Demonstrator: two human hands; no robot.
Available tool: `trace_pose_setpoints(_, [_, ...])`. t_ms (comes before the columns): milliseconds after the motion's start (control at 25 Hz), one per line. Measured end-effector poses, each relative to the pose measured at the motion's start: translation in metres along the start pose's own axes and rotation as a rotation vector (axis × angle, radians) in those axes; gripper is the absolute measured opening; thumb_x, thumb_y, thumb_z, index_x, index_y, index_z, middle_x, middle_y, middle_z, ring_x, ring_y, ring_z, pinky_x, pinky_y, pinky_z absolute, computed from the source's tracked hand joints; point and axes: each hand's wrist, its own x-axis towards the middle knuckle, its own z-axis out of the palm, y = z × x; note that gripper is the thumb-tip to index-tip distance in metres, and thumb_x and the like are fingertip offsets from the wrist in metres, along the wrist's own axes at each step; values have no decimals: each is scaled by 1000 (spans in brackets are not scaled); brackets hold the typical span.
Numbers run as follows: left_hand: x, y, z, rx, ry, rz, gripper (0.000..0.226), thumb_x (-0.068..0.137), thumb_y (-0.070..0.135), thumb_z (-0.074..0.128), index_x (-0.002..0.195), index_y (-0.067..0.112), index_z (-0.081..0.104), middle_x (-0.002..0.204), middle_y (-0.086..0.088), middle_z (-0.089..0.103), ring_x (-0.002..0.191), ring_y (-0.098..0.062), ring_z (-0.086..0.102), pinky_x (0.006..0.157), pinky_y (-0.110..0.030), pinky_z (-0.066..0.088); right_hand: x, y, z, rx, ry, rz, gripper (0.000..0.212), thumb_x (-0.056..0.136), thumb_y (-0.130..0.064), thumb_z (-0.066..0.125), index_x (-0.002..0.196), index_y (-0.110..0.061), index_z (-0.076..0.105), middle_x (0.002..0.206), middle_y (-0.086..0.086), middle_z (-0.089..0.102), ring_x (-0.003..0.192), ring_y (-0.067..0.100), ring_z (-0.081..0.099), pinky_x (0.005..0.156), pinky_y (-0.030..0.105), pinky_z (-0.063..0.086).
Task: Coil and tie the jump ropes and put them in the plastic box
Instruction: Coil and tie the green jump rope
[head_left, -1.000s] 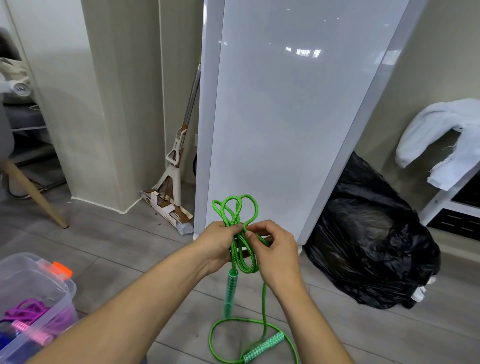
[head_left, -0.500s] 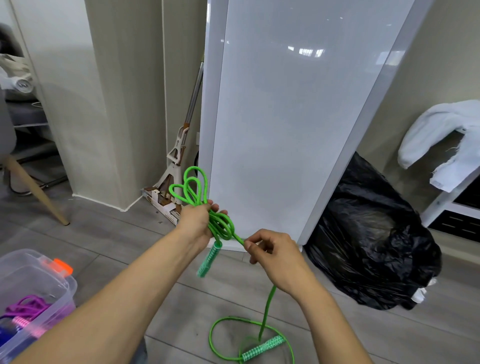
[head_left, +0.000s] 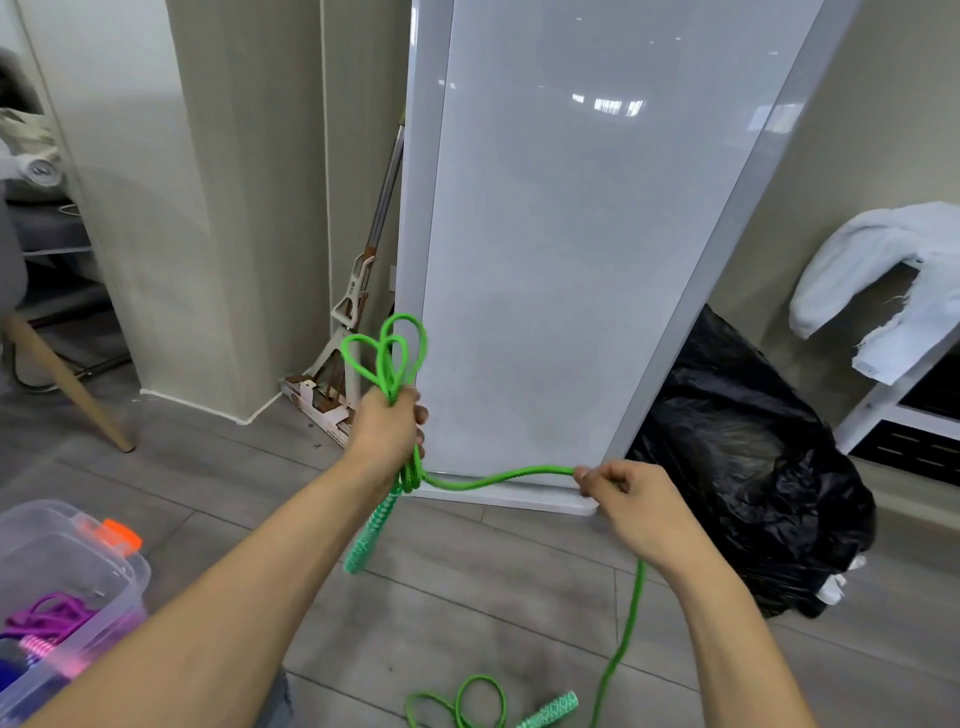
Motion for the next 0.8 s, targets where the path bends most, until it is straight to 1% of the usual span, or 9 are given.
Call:
trace_pose_setpoints(80, [-11, -3, 6, 178, -156, 52, 13, 103, 17, 42, 93, 11, 48, 72, -6, 68, 45, -20, 51, 48, -29, 40, 2, -8, 12, 228, -53, -4, 37, 99, -16, 52, 69, -21, 73, 50, -11, 42, 45, 6, 36, 49, 26, 28])
trace_pose_setpoints(160, [-27, -2, 11, 213, -323, 62, 11, 105, 17, 40, 98, 11, 48, 85, -8, 75, 62, -24, 65, 50, -32, 48, -1, -16, 18, 338, -117, -46, 38, 100, -11, 46, 77, -24, 74, 53, -10, 39, 44, 7, 31, 47, 23, 27])
trace_pose_setpoints(240, [-41, 0, 17, 227, -433, 50, 11, 106, 17, 40, 99, 12, 46, 94, -10, 76, 78, -27, 72, 56, -33, 56, -6, -22, 23, 215, -135, -145, 30, 101, -14, 50, 88, -25, 74, 57, -10, 49, 47, 4, 39, 50, 19, 33])
trace_pose_setpoints(320, [-49, 0, 23, 240, -500, 36, 11, 106, 17, 42, 99, 10, 47, 94, -11, 76, 84, -30, 74, 66, -39, 61, -10, -24, 28, 23, -89, -213, 20, 100, -19, 56, 95, -28, 73, 67, -11, 65, 57, 0, 53, 57, 16, 38])
trace_pose_setpoints(440, [-54, -5, 26, 235, -566, -1, 13, 105, 18, 44, 103, 7, 49, 85, -14, 75, 78, -37, 73, 73, -46, 61, -12, -24, 31, -37, 61, -203, 9, 96, -26, 63, 95, -30, 71, 81, -14, 74, 72, -1, 63, 70, 28, 52])
trace_pose_setpoints(520, [-57, -8, 27, 237, -587, -12, 18, 105, 21, 45, 97, 6, 49, 68, -7, 70, 64, -34, 69, 69, -47, 59, -12, -25, 33, -44, 125, -180, 4, 94, -31, 65, 93, -30, 69, 85, -14, 75, 80, 4, 66, 76, 34, 55])
trace_pose_setpoints(600, [-61, -10, 30, 212, -594, -40, 25, 105, 26, 45, 94, 4, 51, 57, -1, 59, 52, -26, 62, 60, -42, 56, -14, -28, 34, -80, 158, -185, 3, 93, -33, 66, 92, -30, 68, 89, -15, 74, 85, 6, 67, 78, 36, 55])
trace_pose_setpoints(680, [-62, -11, 33, 154, -572, -92, 33, 103, 33, 50, 96, 2, 57, 61, -3, 54, 47, -21, 57, 51, -34, 51, -16, -29, 34, -98, 174, -193, 4, 92, -32, 67, 92, -30, 69, 89, -15, 74, 87, 7, 68, 78, 37, 55])
trace_pose_setpoints(800, [-62, -11, 32, 167, -635, -102, 29, 98, 32, 59, 87, 5, 57, 65, -7, 52, 51, -22, 55, 52, -32, 46, -18, -32, 34, -110, 196, -187, 5, 92, -33, 67, 92, -30, 70, 90, -15, 74, 86, 8, 67, 77, 36, 55])
